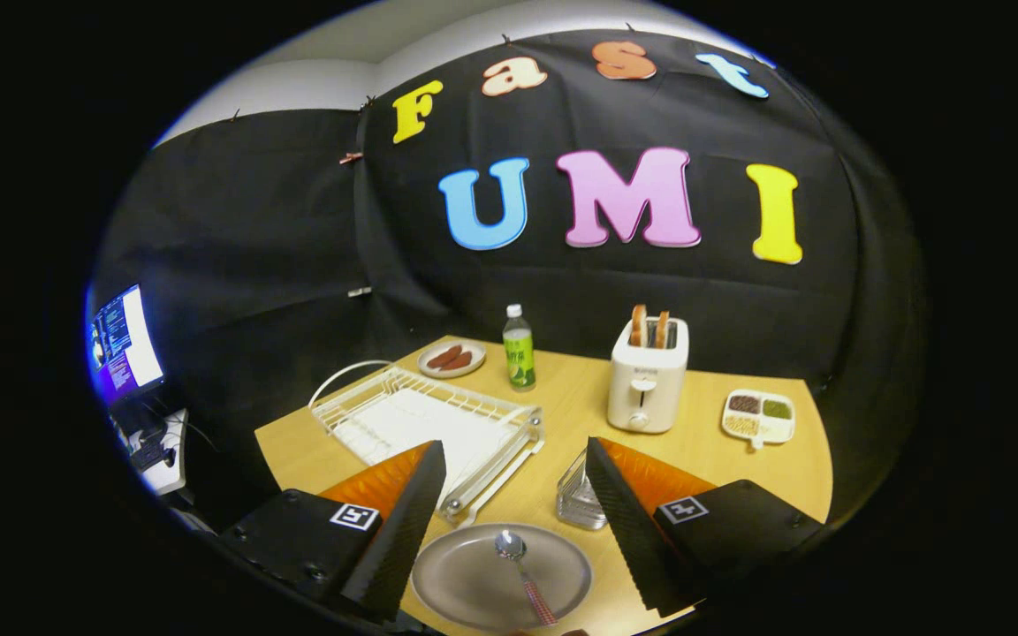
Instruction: Take the plate from the dish rack, then take the spoon from the basket and place it into the plate.
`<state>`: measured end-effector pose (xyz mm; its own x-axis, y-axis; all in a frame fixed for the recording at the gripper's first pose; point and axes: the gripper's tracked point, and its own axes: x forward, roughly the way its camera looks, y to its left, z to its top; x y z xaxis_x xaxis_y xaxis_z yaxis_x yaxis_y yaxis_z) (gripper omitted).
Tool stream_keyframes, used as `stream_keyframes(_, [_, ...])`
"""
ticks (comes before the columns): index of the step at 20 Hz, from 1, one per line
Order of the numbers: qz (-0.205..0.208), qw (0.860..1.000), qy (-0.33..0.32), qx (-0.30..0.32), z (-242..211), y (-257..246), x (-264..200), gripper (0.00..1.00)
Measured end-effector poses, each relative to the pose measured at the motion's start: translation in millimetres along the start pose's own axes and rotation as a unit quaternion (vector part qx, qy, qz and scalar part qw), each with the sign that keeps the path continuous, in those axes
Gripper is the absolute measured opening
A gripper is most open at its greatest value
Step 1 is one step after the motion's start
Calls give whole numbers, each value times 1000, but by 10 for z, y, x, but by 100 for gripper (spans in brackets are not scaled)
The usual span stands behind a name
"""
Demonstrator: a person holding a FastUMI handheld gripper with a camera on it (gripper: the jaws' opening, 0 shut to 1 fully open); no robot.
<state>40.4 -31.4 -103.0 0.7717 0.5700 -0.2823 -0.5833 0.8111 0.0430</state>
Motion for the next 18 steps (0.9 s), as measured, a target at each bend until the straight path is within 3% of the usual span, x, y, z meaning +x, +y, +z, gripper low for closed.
stream_keyframes(4, [-68, 995, -71, 12, 667, -223, -255, 98])
stream_keyframes(7, [-141, 984, -108, 2, 1044, -490, -635, 98])
stream_keyframes(12, [-239, 962, -130, 13, 1080, -509, -1147, 98])
stream_keyframes(18, [-251, 959, -130, 37, 942, -56, -1169, 98])
